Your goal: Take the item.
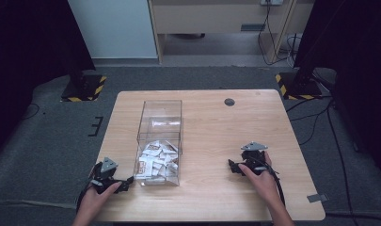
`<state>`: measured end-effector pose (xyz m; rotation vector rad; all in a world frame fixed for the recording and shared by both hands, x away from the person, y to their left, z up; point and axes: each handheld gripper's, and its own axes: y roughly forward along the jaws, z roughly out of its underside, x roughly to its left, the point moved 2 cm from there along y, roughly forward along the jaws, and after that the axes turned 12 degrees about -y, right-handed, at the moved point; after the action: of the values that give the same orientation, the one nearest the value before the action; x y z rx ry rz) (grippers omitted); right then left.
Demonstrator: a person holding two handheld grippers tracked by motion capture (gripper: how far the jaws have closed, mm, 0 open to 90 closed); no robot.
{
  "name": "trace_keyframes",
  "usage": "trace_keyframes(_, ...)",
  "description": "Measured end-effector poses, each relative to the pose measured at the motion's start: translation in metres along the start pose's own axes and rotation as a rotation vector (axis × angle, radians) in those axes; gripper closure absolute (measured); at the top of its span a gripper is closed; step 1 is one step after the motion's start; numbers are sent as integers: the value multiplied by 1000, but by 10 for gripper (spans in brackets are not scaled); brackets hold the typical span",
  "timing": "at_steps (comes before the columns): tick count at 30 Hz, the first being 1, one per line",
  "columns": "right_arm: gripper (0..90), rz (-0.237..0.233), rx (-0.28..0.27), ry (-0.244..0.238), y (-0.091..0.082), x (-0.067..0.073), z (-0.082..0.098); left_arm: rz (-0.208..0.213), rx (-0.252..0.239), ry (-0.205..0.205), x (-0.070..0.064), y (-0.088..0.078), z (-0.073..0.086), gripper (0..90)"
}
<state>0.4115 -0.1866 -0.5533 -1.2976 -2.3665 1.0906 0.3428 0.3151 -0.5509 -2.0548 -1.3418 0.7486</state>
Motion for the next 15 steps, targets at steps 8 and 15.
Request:
trace_keyframes(8, 68, -5, -3, -1, -1, 2, 0, 0, 0, 0, 0, 0, 0, 0)
trace_keyframes(15, 90, -34, -23, -23, -8, 7, -12, 0, 1, 2, 0, 0, 0, 0)
